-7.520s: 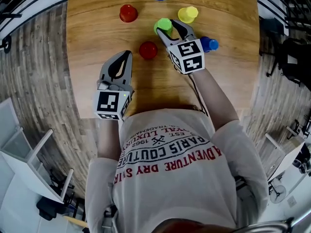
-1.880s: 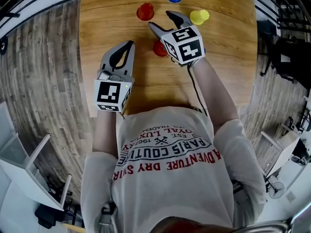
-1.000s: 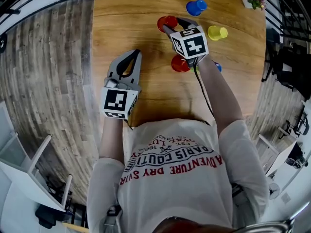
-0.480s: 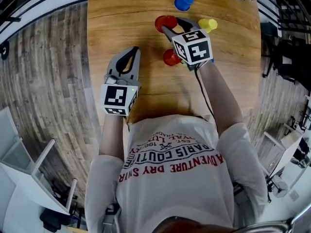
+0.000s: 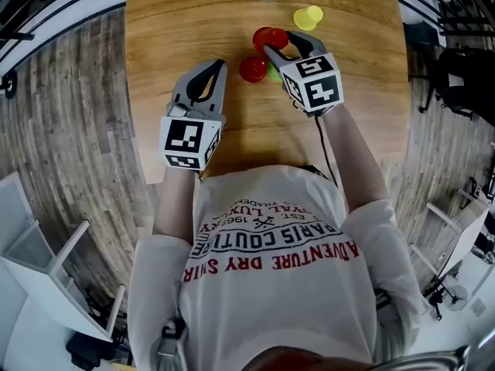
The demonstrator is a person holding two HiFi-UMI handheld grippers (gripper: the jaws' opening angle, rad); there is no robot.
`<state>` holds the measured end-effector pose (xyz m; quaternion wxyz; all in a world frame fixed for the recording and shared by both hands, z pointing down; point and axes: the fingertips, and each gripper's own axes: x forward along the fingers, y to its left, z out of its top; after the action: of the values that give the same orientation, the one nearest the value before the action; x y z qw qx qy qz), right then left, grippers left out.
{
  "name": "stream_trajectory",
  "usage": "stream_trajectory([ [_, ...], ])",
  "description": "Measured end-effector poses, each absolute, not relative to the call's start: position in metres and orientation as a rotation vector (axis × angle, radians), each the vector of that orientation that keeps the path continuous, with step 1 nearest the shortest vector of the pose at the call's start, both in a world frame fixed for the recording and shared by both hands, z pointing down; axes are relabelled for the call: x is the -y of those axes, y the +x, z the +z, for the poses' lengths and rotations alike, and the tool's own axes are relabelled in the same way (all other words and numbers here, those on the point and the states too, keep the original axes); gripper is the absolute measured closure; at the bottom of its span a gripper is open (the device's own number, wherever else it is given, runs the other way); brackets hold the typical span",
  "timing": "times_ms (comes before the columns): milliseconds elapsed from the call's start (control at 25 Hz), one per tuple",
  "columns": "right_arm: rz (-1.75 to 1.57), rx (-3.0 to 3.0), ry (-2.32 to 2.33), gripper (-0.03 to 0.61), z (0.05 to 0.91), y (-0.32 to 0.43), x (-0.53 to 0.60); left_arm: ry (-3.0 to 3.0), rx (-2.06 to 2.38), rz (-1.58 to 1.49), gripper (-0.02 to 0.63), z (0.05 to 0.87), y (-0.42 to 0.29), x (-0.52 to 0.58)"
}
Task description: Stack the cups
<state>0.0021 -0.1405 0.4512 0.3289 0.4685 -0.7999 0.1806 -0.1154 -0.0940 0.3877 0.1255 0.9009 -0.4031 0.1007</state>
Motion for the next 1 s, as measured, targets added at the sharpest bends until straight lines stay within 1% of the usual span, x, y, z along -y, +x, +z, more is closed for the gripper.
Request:
stream_trajectory([
  [240,0.434,2.091,1.216,0.342,0.444,0.017,0.117,2.639,1.174,0.289,0.597,0.383,-0.101,0.073],
  [560,0.440,2.085,1.126,0.342,0.455,0.015,0.092,2.648,1.172,0.310,0.597,0.381,-0.094,0.057],
  [1000,0.475,2.093,1.142,0.342,0.459,0.004,0.093,2.645,1.163,0.330,0.597,0.385,-0.103,0.052],
])
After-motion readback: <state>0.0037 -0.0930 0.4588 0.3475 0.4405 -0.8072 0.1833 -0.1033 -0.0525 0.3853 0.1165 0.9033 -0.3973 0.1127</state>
